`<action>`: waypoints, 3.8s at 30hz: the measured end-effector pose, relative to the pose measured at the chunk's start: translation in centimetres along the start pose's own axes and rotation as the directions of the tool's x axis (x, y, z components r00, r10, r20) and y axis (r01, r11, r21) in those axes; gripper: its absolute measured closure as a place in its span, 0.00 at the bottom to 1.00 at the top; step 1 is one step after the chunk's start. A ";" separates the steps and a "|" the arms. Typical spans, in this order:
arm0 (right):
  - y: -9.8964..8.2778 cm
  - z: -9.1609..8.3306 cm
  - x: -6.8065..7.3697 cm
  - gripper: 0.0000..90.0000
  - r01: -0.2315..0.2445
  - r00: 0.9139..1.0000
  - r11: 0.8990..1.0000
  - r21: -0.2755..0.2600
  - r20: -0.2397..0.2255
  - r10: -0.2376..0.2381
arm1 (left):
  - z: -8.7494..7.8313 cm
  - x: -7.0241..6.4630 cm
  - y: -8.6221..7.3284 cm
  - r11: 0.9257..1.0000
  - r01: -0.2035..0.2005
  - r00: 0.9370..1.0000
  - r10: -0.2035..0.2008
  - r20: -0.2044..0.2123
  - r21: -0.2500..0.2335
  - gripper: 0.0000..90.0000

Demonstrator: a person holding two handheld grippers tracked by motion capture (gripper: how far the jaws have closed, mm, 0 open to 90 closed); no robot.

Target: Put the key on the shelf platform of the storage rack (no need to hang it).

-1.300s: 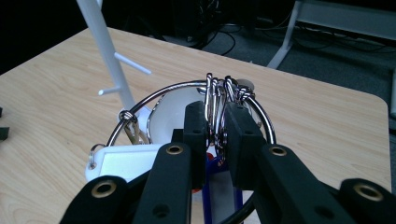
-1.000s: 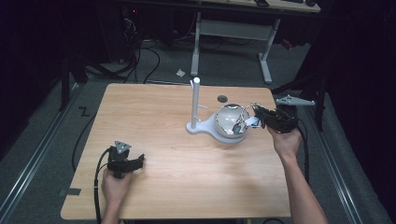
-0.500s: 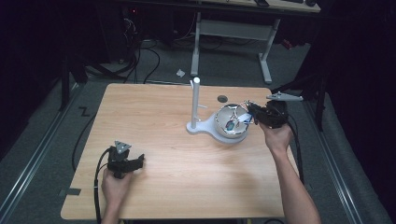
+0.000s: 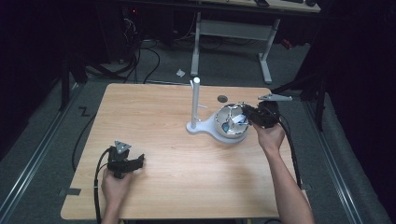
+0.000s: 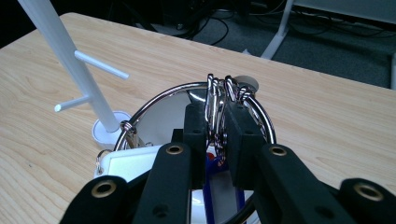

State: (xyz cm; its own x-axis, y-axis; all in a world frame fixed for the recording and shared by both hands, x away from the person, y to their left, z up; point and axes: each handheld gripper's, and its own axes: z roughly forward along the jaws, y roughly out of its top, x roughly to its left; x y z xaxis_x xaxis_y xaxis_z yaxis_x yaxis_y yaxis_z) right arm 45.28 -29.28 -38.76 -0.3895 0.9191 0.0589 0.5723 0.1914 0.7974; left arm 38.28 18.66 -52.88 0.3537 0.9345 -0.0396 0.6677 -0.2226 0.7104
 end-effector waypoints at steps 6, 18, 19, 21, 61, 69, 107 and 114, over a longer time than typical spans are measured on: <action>-0.2 0.7 0.2 0.89 -0.002 1.000 1.000 0.010 -0.005 0.003 | 0.0 0.0 0.0 1.000 0.000 1.000 0.000 0.000 0.000 0.26; -0.8 2.3 0.7 0.89 -0.005 1.000 0.999 0.035 0.000 0.005 | 0.0 0.1 0.0 1.000 0.003 1.000 -0.003 0.004 0.000 0.25; -0.8 2.3 0.7 0.89 -0.003 1.000 0.999 0.037 0.000 0.003 | 0.0 0.1 0.0 1.000 0.003 1.000 -0.003 0.004 0.000 0.25; -0.9 2.5 0.8 0.89 -0.001 1.000 0.999 0.041 0.004 0.001 | 0.0 0.1 0.0 1.000 0.003 1.000 -0.003 0.004 0.000 0.25; -2.7 5.2 0.4 0.96 -0.031 0.999 0.995 0.095 -0.004 0.032 | 0.0 0.1 0.0 1.000 0.005 1.000 -0.005 0.004 -0.002 0.25; -2.8 5.5 0.3 0.96 -0.030 1.000 0.993 0.113 0.004 0.030 | 0.0 0.1 0.0 1.000 0.006 1.000 -0.006 0.005 -0.002 0.25; -2.0 0.1 0.2 0.56 0.000 0.999 1.000 0.016 0.038 -0.001 | 0.0 0.1 0.0 1.000 0.003 1.000 -0.003 0.004 0.000 0.25; -2.5 -0.9 -0.4 0.56 -0.013 0.999 1.000 0.027 0.051 0.012 | 0.0 0.0 0.0 1.000 0.003 1.000 -0.003 0.003 0.000 0.25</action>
State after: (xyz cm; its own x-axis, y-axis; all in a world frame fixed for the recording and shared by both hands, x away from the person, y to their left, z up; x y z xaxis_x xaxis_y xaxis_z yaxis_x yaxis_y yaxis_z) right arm 43.35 -30.41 -40.29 -0.3452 0.9378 0.0374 0.5970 0.1886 0.7798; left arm 38.27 18.72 -52.87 0.3539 0.9343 -0.0441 0.6686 -0.2197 0.7104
